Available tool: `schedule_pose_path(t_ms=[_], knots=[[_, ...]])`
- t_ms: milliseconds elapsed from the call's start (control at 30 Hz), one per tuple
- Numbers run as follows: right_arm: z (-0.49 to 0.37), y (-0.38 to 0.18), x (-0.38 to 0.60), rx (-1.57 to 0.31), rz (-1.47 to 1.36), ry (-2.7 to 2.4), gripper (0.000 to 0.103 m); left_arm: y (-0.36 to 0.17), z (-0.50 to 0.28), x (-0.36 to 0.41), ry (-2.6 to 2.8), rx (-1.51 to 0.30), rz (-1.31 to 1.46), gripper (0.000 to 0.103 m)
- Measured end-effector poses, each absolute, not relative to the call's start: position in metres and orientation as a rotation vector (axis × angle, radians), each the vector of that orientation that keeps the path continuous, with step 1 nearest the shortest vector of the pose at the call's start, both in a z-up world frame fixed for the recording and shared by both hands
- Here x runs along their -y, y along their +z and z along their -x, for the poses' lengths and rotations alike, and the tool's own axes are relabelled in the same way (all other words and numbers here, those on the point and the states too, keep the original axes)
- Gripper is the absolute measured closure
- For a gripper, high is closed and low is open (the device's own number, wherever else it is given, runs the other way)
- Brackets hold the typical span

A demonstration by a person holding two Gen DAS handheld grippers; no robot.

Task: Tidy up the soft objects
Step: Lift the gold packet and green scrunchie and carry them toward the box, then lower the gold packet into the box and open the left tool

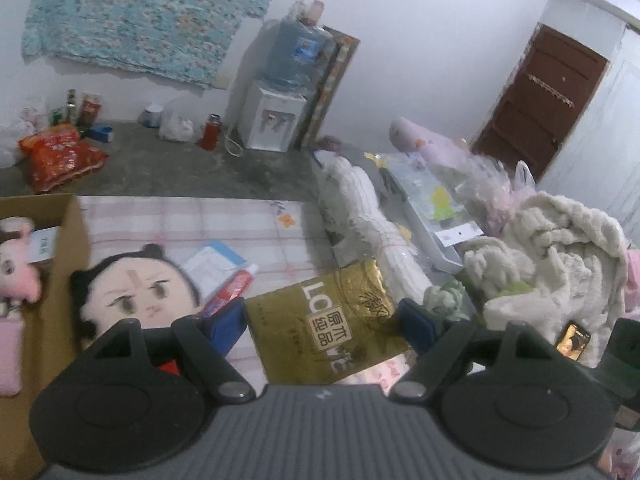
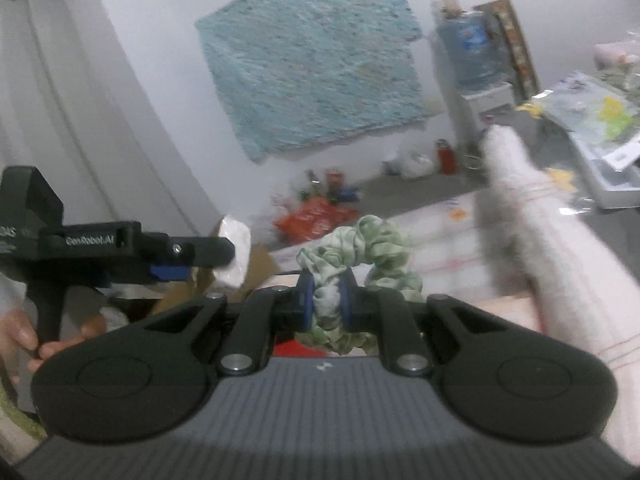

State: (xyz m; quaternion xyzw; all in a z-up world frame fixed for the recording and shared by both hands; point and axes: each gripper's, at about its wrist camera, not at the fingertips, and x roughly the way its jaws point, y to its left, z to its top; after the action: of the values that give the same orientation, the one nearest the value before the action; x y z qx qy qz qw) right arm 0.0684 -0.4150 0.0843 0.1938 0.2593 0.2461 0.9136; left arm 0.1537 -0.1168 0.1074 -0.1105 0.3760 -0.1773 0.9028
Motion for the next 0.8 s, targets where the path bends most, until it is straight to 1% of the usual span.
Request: schedule_pose_path(t_ms=[200, 500, 667, 800], knots=[[-0.048, 0.102, 0.370, -0.512, -0.409, 0.631, 0.091, 0.120, -0.110, 0.065, -0.280, -0.734, 0.257, 0.020], [-0.056, 0.133, 0.287, -0.521, -0.378, 0.805, 0.091, 0.136, -0.068, -0.032, -0.087, -0.648, 0.360, 0.020], [-0.074, 0.144, 0.231, -0.553, -0.351, 0.912, 0.091, 0.127, -0.065, -0.089, 0.019, -0.651, 0.446, 0.020], [-0.096, 0.146, 0.182, -0.594, -0.314, 0.949, 0.091, 0.103, -0.076, -0.130, 0.072, -0.686, 0.540, 0.020]])
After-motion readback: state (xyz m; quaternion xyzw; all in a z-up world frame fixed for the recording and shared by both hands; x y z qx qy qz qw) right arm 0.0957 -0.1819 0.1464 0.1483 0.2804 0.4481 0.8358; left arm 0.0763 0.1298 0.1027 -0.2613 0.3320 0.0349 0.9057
